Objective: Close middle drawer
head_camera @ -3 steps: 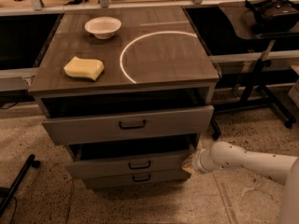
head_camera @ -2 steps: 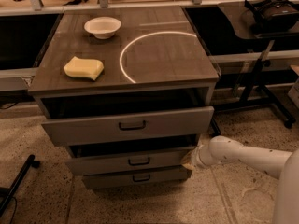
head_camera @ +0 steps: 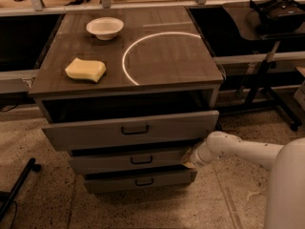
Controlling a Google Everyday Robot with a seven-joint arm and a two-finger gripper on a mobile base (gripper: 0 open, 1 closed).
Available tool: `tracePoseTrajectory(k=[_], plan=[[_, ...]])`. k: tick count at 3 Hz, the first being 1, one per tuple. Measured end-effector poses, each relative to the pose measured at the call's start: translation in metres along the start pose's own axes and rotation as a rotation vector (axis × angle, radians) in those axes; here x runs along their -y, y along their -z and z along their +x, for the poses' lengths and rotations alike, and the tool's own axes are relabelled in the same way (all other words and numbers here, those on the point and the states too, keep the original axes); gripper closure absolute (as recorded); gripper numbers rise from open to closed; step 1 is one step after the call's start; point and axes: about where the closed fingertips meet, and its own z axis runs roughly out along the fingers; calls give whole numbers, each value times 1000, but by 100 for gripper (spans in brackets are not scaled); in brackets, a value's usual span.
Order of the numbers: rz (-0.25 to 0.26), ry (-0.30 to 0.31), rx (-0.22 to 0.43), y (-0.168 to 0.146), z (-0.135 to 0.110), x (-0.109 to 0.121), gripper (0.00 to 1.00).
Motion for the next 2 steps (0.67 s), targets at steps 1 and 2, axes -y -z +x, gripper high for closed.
tracePoseTrajectory(k=[1,2], plan=[[-36,37,-33,-11,-17,11,100],[-37,37,-33,-10,-15,10,100]])
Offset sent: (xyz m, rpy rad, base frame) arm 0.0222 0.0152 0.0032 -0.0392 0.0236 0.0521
